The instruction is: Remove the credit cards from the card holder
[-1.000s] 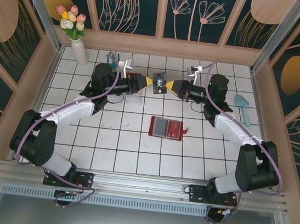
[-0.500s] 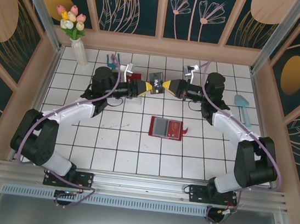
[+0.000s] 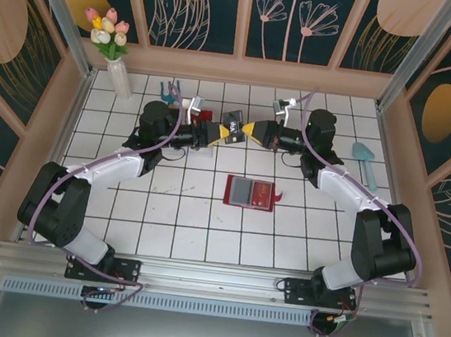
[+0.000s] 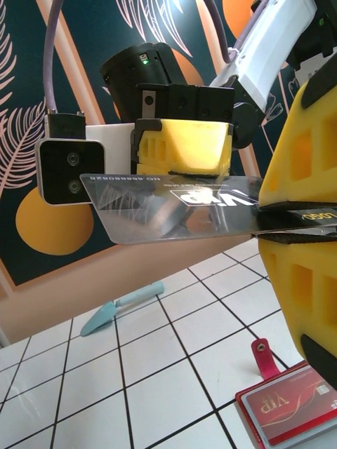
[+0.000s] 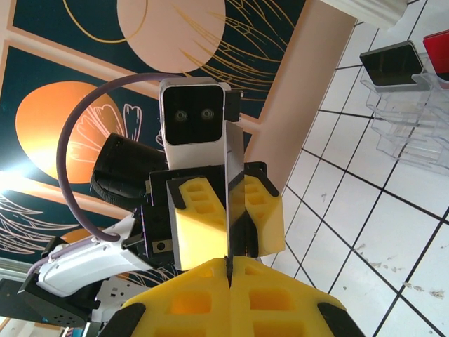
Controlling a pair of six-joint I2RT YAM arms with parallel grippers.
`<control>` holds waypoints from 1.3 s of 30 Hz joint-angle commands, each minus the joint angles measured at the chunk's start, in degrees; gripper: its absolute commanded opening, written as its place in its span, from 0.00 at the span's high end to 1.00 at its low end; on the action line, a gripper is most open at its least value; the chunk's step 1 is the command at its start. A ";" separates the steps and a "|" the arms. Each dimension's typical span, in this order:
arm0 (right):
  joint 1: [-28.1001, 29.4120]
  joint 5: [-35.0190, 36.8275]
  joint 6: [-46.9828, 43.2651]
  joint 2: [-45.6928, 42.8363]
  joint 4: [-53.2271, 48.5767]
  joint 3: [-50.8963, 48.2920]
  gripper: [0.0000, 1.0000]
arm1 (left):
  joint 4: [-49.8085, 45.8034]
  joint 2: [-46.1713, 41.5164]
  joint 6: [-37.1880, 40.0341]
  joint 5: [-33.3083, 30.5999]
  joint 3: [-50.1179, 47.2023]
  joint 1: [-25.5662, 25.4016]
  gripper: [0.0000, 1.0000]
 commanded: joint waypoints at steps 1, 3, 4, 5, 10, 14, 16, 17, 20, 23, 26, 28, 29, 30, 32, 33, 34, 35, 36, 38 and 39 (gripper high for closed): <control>0.50 -1.83 -0.50 0.74 2.75 1.60 1.00 | 2.80 0.74 0.19 1.17 1.07 0.00 0.81; 0.52 -1.83 -0.78 0.75 2.37 1.56 1.00 | 2.60 0.83 0.29 1.17 1.18 -0.01 0.87; 0.58 -1.86 -0.93 0.71 2.31 1.44 1.00 | 2.49 0.83 0.33 1.07 1.28 -0.01 0.93; 0.58 -1.83 -1.17 0.62 2.04 1.47 1.00 | 2.44 0.87 0.38 1.03 1.32 -0.01 0.97; 0.15 -0.22 -4.97 -0.20 -3.06 1.66 0.71 | 1.22 0.41 0.62 0.58 1.20 0.00 1.00; -2.10 3.53 -8.68 -2.23 -8.56 0.59 0.42 | -3.09 -0.69 1.90 -1.41 1.00 0.29 1.00; -3.63 6.87 -10.78 -3.69 -12.25 -0.01 0.35 | -5.98 -1.59 1.52 -3.54 0.91 0.97 1.00; -4.17 9.13 -12.43 -4.49 -15.01 0.07 0.32 | -6.96 -2.25 1.08 -4.75 0.62 1.57 1.00; -4.67 15.72 -16.17 -6.56 -21.30 0.31 0.26 | -12.60 -4.44 0.07 -9.66 0.69 3.63 1.00; -4.64 20.29 -17.42 -8.31 -23.14 -0.39 0.22 | -21.73 -6.73 0.02 -16.50 2.47 5.35 1.00; -4.66 24.71 -17.72 -9.55 -25.26 -0.53 0.14 | -33.43 -7.98 -1.31 -25.74 6.13 6.54 1.00; -4.66 26.96 -18.36 -10.09 -26.64 -0.14 0.12 | -38.59 -8.53 -3.95 -31.12 8.24 7.04 1.00; -4.63 28.30 -18.74 -10.43 -27.68 0.16 0.11 | -41.09 -8.73 -5.87 -33.91 9.12 7.19 1.00; -4.64 29.17 -19.25 -10.62 -28.41 0.57 0.10 | -43.22 -8.79 -7.75 -36.39 10.04 7.32 1.00; -4.48 31.68 -20.16 -11.26 -30.19 1.32 0.03 | -48.60 -8.57 -11.76 -41.79 13.10 7.31 1.00; -4.47 32.75 -20.42 -11.51 -30.73 1.65 0.01 | -51.41 -8.25 -13.62 -44.19 14.93 7.34 1.00; -4.29 34.01 -20.53 -11.97 -31.15 1.73 0.01 | -54.47 -7.86 -15.27 -46.77 17.24 7.31 1.00; -4.13 35.19 -20.63 -12.42 -31.46 1.82 0.01 | -57.51 -7.30 -16.91 -48.98 19.55 7.31 1.00; -4.08 36.07 -20.63 -12.81 -31.53 1.87 0.01 | -60.29 -6.82 -18.92 -51.25 21.73 7.31 1.00; -3.91 38.30 -20.80 -13.40 -32.15 2.33 0.01 | -66.09 -5.34 -23.29 -54.88 26.52 7.37 1.00; -3.91 38.94 -21.02 -13.44 -32.36 2.51 0.01 | -68.81 -4.31 -25.13 -56.14 29.00 7.35 1.00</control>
